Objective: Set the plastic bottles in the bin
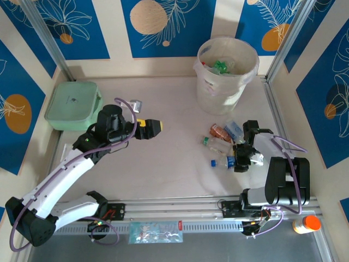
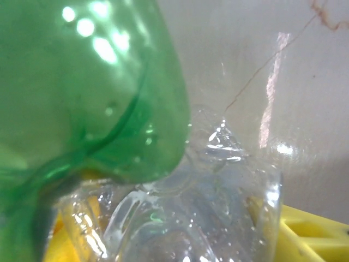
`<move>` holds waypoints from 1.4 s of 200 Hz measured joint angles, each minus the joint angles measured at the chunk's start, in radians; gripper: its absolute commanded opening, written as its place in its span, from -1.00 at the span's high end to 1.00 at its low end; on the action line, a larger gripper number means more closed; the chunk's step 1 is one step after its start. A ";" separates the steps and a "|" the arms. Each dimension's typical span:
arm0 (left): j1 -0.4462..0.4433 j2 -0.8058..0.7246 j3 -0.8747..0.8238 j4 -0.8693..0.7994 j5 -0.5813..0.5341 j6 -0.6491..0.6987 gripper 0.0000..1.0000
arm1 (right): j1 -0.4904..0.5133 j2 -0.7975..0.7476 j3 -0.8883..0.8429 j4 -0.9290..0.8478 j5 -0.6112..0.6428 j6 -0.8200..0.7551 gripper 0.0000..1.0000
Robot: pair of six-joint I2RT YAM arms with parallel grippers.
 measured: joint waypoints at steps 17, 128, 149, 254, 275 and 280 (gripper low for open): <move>0.000 -0.004 0.000 0.000 0.000 0.000 -0.94 | -0.007 -0.012 0.000 0.000 0.003 -0.002 -0.11; 0.000 -0.007 0.024 -0.042 0.000 0.009 -0.94 | 0.030 -0.186 0.004 -0.069 0.008 -0.061 0.06; 0.000 -0.008 0.046 -0.051 0.000 0.023 -0.94 | 0.053 -0.240 0.023 -0.092 0.016 -0.092 0.11; 0.000 -0.026 0.106 -0.074 0.036 0.055 -0.94 | 0.050 -0.409 0.401 -0.087 0.046 -0.436 0.17; 0.000 -0.032 0.106 -0.074 0.045 0.058 -0.94 | 0.044 -0.370 0.493 -0.038 0.016 -0.495 0.16; 0.000 -0.034 0.106 -0.074 0.045 0.058 -0.94 | 0.043 -0.357 0.515 -0.029 0.007 -0.504 0.17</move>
